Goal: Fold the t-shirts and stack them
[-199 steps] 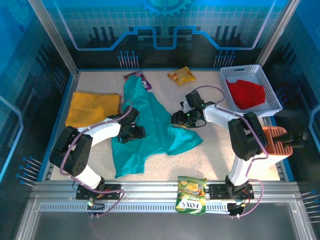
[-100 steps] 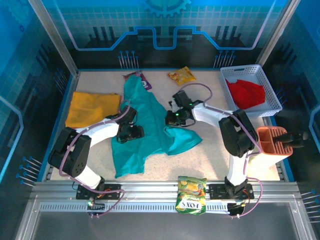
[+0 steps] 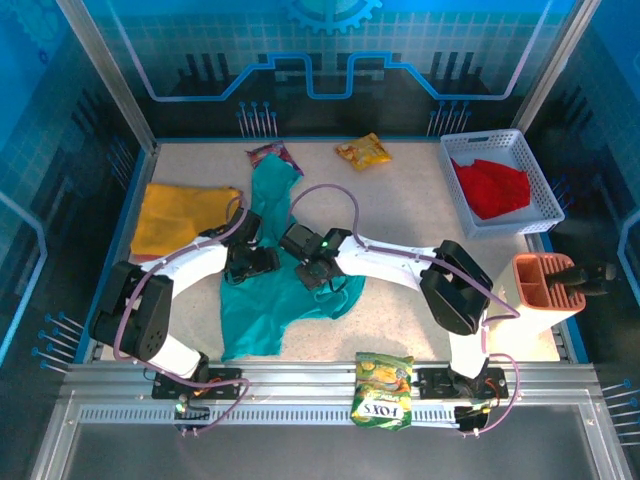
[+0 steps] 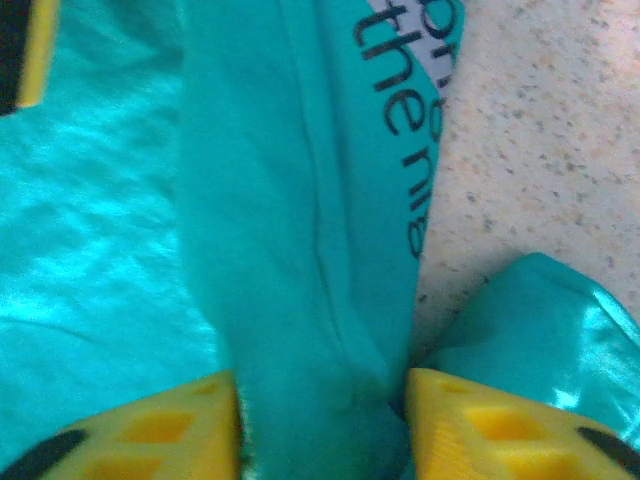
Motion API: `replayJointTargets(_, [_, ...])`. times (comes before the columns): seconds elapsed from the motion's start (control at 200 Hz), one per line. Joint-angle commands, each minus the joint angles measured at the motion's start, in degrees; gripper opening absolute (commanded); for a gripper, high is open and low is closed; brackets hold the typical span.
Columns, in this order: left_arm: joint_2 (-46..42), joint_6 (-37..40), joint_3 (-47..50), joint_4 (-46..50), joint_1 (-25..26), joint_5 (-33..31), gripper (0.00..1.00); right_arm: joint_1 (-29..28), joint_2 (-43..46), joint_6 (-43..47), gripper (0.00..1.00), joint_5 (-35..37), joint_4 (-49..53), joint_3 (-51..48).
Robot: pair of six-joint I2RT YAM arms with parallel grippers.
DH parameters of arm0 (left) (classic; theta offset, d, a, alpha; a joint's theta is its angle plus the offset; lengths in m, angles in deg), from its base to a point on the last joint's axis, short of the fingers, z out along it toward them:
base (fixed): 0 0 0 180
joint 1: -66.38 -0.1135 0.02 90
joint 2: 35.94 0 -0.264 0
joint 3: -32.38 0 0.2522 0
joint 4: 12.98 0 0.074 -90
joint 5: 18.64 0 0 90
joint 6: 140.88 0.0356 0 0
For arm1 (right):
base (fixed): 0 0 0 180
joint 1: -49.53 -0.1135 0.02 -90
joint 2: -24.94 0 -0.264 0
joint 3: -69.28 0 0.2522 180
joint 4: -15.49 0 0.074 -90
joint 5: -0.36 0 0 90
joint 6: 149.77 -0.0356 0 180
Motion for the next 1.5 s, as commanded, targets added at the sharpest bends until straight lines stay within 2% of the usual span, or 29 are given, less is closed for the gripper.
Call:
replayJointTargets(0.0, [-1.14,1.53,0.92,1.51,-0.49,1.04,0.71,1.01,2.42,2.21,0.58,-0.29,0.42,1.89])
replayJointTargets(0.095, [-1.57,1.49,1.35,1.42,-0.67,1.03,0.71,3.59,5.18,1.51,0.65,-6.91,-1.36,0.89])
replayJointTargets(0.265, [-1.80,1.57,1.82,1.13,-0.91,1.18,0.71,10.75,8.15,-0.66,0.67,-25.48,-4.96,-1.98])
replayJointTargets(0.43, [-1.76,1.80,1.82,1.03,-1.26,1.31,0.71,14.31,7.92,1.06,0.63,-33.44,-5.68,-3.54])
replayJointTargets(0.595, [-1.52,1.80,1.49,0.85,-1.37,1.79,0.71,15.48,4.93,1.62,0.60,-31.88,-4.00,-5.34])
replayJointTargets(0.685, [-1.48,1.83,1.54,0.85,-1.36,1.92,0.71,17.48,4.72,-2.61,0.56,-30.65,-6.12,-9.65])
replayJointTargets(0.896, [-1.49,1.62,2.04,0.48,-1.37,1.88,0.71,21.73,7.37,-13.13,0.55,-27.18,-10.61,-22.40])
replayJointTargets(1.041, [-1.05,1.51,1.93,0.23,-1.37,1.97,0.71,25.03,12.25,-19.13,0.53,-26.64,-14.05,-32.02])
replayJointTargets(1.111, [-0.97,1.50,1.69,0.24,-1.37,2.14,0.71,25.95,15.28,-21.43,0.55,-25.79,-14.85,-35.98])
replayJointTargets(1.306, [-0.85,1.56,1.28,0.43,-1.36,2.08,0.71,27.61,25.89,-28.18,0.57,-22.46,-12.92,-44.27])
replayJointTargets(1.401, [-0.63,1.70,1.24,0.46,-1.37,2.05,0.71,27.26,32.10,-32.96,0.57,-23.05,-13.75,-47.81])
replayJointTargets(1.496, [-0.48,1.67,1.22,0.48,-1.37,1.88,0.71,24.89,38.01,-34.72,0.60,-18.79,-10.73,-46.25])
